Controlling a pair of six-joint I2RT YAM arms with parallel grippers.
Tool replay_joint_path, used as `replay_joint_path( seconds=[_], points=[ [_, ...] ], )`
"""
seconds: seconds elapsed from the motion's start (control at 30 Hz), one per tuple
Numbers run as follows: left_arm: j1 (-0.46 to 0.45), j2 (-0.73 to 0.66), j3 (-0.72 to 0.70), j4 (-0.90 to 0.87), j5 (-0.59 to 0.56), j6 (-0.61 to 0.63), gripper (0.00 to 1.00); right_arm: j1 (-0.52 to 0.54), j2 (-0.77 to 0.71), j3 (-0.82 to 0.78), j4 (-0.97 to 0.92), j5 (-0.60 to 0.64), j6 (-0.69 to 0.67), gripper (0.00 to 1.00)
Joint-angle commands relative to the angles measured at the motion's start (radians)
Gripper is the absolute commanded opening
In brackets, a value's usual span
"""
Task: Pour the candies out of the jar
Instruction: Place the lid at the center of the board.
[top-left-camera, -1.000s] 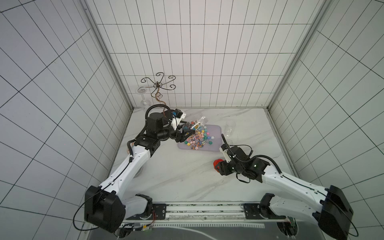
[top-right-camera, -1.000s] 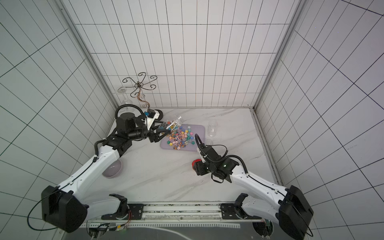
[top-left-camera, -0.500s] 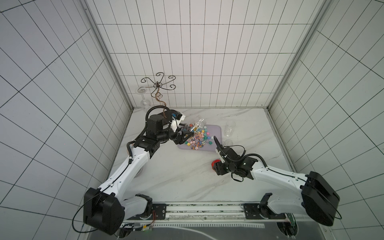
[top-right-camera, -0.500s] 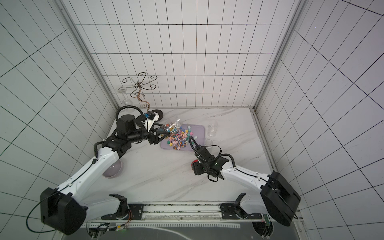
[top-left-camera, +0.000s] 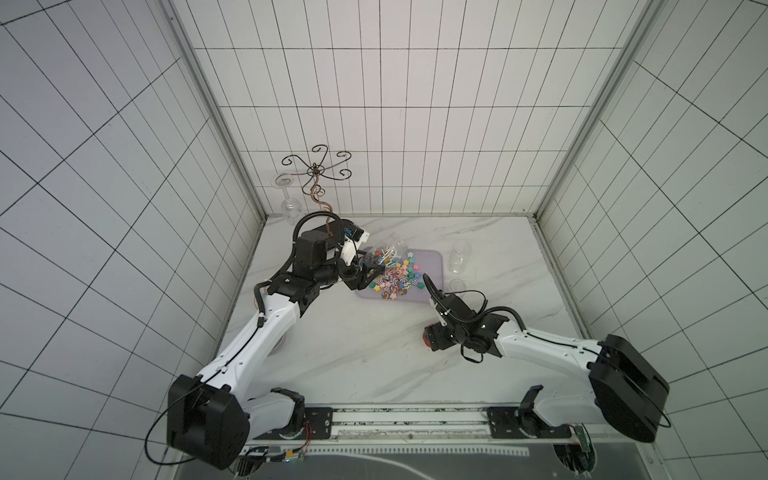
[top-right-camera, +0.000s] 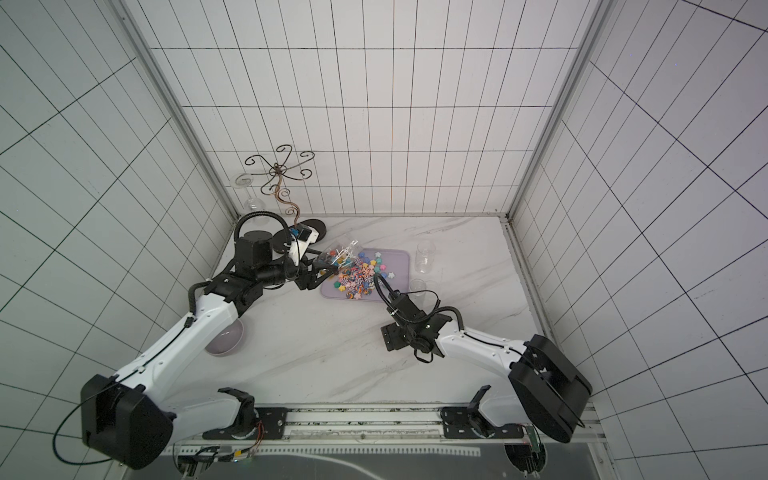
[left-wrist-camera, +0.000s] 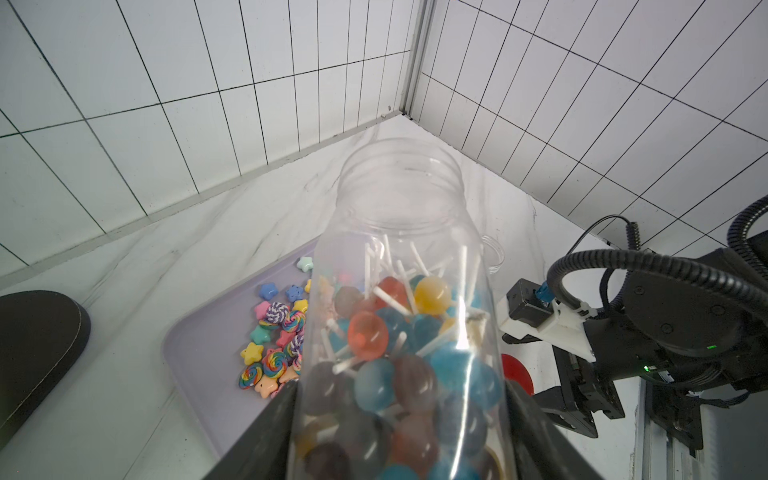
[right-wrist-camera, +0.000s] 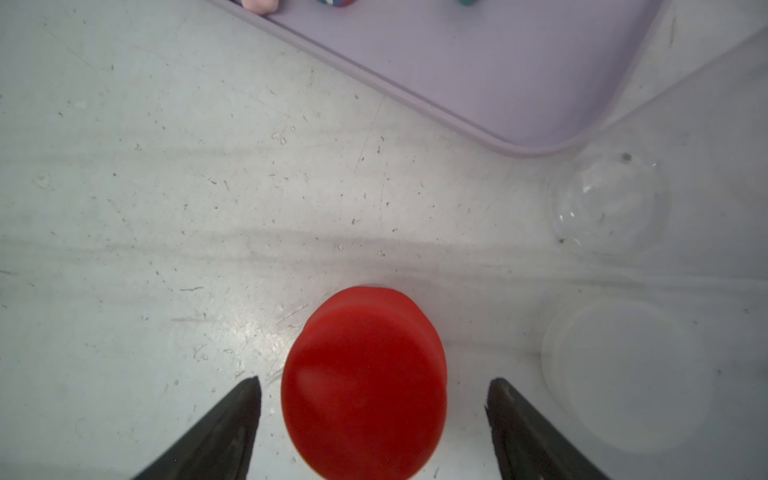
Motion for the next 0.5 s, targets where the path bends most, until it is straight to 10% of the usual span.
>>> replay_joint_path(
  seconds=[0.0, 0.47],
  points=[
    [0.005, 0.014, 0.012, 0.018, -0.01, -0.002, 0.55, 0.002, -0.056, 0.034, -0.027, 0.002, 0.001, 0.87],
    [0.001, 0.113, 0.038, -0.016, -0.014, 0.021, 0.54, -0.24, -0.274, 0.286, -0.087, -0.343, -0.048, 0.92]
  ],
)
